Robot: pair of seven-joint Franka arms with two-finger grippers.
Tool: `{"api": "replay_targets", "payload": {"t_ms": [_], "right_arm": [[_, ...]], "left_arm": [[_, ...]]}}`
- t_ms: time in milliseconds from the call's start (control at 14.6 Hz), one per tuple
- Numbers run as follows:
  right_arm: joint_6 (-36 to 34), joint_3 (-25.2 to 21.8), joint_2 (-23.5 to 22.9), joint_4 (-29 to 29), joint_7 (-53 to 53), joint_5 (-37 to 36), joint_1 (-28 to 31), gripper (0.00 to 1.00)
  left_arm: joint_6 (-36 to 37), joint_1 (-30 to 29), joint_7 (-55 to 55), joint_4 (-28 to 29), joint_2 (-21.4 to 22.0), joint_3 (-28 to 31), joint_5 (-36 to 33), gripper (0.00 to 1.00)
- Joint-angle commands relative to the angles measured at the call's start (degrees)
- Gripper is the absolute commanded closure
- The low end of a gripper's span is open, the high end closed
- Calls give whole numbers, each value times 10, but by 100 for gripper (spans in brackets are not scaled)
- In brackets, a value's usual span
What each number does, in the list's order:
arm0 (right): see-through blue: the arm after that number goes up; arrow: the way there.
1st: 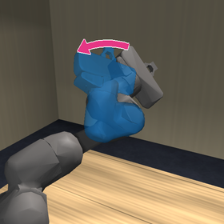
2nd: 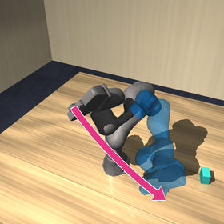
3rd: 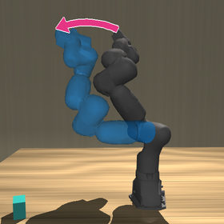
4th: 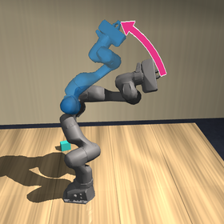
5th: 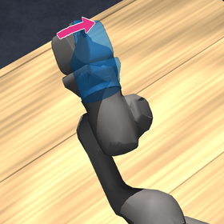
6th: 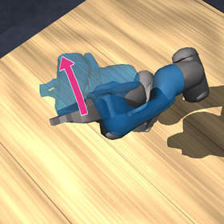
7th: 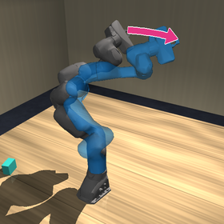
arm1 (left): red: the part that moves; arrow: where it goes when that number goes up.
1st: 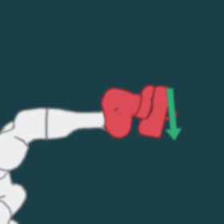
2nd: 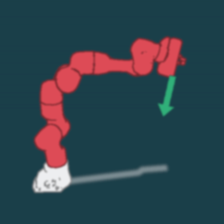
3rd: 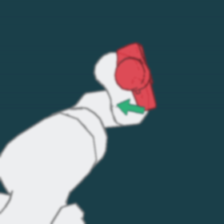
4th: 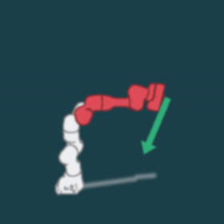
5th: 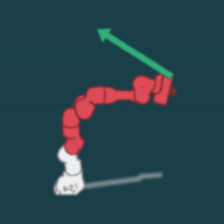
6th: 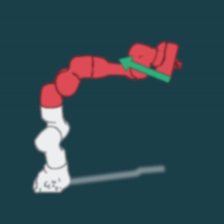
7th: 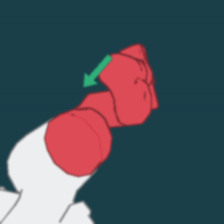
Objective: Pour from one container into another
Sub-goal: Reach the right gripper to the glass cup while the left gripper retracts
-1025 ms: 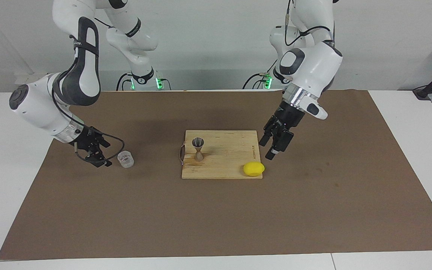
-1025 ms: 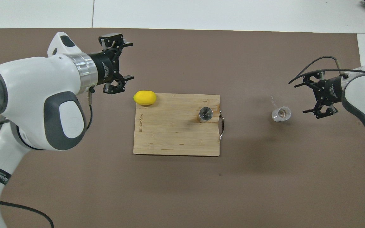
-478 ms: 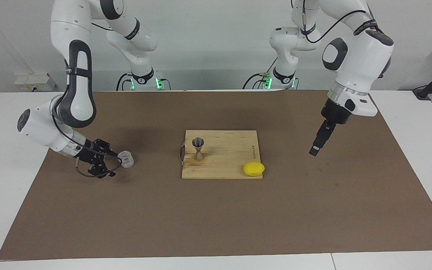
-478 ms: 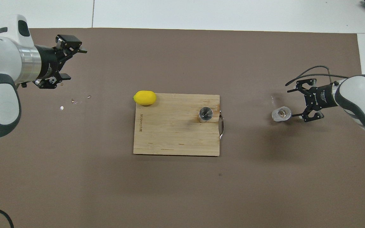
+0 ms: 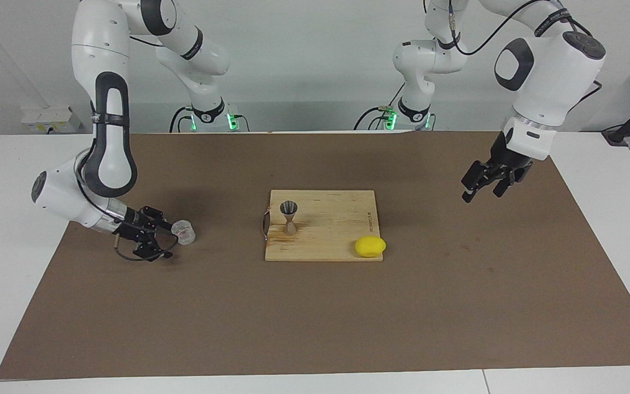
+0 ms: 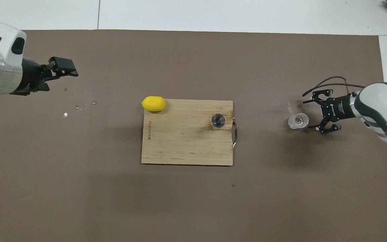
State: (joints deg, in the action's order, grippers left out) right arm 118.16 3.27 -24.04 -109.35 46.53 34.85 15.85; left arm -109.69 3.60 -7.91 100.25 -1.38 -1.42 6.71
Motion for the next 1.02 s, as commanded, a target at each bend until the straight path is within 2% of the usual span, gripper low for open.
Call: {"api": "replay_targets", "payload": {"t_ms": [0,137,273,478,547,820,957], "right_arm": [[-11,2,19,-24,-20,19,2,0],[-23,2,21,-25,-27,19,-1,0],[-35,2,22,-28,-35,19,-5,3],[-40,2,25,-30,-36,19,-6,3],[-40,2,25,-31,-36,19,-6,9],[-40,3,25,-31,-37,19,-6,58],[-42,3,25,-30,-53,19,-6,94]], "left_arm": [[99,-13,95,-5,30,-11,-56,0],[164,-13,127,-26,44,-12,-66,0],[197,-14,128,-39,59,-12,-66,0],[246,-52,145,-111,36,-49,-67,0],[250,-48,144,-123,30,-49,-67,0],[235,-52,145,-98,40,-49,-64,0],[228,-52,143,-81,49,-48,-64,0]]}}
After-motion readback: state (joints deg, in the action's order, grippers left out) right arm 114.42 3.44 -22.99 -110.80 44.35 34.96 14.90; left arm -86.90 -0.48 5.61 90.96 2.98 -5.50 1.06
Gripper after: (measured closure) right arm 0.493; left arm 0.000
